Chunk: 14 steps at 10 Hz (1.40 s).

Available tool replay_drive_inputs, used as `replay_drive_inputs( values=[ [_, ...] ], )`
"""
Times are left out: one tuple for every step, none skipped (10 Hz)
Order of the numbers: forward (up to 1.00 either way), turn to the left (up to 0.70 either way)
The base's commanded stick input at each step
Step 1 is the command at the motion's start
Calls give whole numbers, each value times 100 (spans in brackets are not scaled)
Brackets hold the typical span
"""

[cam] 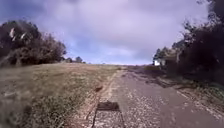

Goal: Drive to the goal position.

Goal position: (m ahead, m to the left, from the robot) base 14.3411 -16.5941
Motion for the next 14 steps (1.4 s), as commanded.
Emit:
replay_drive_inputs(
  values=[
    [70, -14],
    [70, -14],
    [70, -14],
    [70, -14],
    [70, -14],
    [70, -14],
    [70, -14],
    [70, -14],
    [70, -14],
    [70, -14],
    [70, -14],
    [70, -14],
    [70, -14],
    [70, -14]
  ],
)
